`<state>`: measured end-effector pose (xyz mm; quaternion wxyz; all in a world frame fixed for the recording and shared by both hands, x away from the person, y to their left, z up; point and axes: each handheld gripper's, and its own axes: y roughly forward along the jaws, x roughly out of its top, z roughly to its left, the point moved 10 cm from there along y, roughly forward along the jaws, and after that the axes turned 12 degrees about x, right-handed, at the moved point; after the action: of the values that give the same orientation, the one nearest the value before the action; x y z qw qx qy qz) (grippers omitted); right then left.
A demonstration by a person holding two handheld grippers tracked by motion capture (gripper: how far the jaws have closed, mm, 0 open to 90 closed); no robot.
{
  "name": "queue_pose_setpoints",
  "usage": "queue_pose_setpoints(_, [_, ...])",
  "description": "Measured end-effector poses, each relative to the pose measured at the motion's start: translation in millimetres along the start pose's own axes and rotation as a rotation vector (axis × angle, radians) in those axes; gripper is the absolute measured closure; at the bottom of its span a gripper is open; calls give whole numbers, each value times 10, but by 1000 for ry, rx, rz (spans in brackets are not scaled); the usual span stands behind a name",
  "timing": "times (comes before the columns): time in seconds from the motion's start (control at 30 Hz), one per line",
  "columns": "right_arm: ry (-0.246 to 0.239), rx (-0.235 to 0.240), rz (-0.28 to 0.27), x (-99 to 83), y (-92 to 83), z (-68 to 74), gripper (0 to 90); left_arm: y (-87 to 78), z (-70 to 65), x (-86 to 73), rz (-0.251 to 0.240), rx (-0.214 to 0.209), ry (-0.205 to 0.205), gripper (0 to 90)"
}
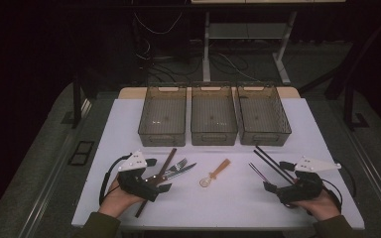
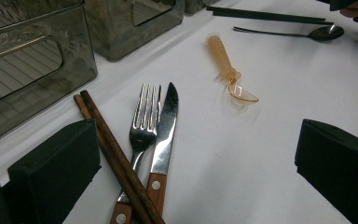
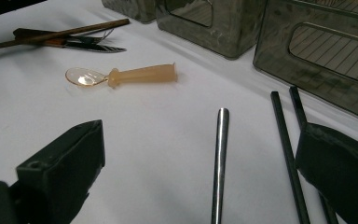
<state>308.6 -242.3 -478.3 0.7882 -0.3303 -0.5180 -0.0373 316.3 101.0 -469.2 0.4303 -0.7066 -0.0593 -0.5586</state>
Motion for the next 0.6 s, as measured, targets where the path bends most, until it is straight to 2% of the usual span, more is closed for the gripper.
queue_pose_setpoints(0.23, [-3,2,-1,0,1,4,18,8,28,-11,16,16,10,0])
queue_pose_setpoints(0.6, [2,6,-5,-4,-4,-3,18,58,94,0,34,43,-2,0])
